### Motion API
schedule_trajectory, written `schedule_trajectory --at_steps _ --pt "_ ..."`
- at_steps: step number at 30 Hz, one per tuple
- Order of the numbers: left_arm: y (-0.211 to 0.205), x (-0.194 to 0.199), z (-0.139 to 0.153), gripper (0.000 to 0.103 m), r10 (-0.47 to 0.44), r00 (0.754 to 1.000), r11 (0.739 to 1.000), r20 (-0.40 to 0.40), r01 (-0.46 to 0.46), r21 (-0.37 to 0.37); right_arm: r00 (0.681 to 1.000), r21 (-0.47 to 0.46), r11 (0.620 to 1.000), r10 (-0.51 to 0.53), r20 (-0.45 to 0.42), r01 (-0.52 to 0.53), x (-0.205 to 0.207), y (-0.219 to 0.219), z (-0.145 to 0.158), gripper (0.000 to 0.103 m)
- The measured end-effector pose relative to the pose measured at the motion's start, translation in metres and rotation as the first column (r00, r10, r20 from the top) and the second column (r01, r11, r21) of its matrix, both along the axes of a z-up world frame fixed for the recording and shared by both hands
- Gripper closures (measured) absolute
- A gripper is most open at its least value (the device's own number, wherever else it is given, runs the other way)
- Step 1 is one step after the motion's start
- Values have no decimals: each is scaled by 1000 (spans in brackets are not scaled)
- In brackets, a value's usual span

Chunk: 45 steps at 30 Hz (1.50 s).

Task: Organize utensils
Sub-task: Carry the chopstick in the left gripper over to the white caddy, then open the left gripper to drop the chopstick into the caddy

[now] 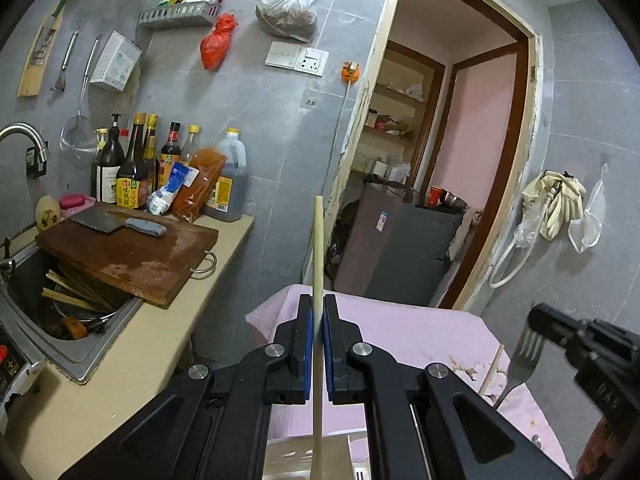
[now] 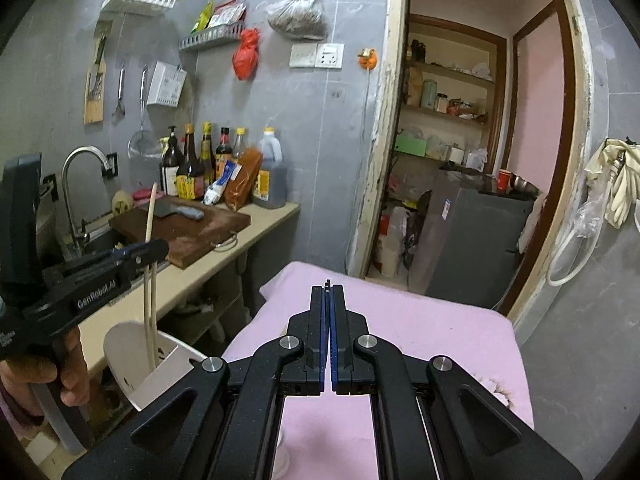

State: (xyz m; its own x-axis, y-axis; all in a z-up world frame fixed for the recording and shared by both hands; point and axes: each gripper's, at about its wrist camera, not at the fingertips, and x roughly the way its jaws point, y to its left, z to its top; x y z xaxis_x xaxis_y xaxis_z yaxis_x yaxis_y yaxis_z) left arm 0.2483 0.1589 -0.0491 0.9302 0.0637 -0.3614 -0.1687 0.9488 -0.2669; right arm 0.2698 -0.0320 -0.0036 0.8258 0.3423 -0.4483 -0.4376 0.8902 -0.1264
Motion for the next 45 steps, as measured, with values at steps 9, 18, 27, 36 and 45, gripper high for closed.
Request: schedule_trajectory --at_steps 9,18,27,36,45 --pt "17 -16 0 98 19 1000 998 15 -18 -60 999 23 1000 1 -42 0 3 2 -14 101" --pt "35 -14 -8 98 70 998 991 0 -70 -119 999 35 999 -9 -50 11 7 4 -20 101" --pt "19 -19 -6 98 67 997 995 45 -64 -73 999 34 999 -3 -51 5 10 6 -21 101" --pt "11 -30 0 74 66 997 998 42 -65 -26 998 49 999 2 -60 1 8 6 -23 101" --pt "15 -39 3 53 98 995 994 13 -97 -49 997 75 997 -10 -78 16 3 -2 -24 97"
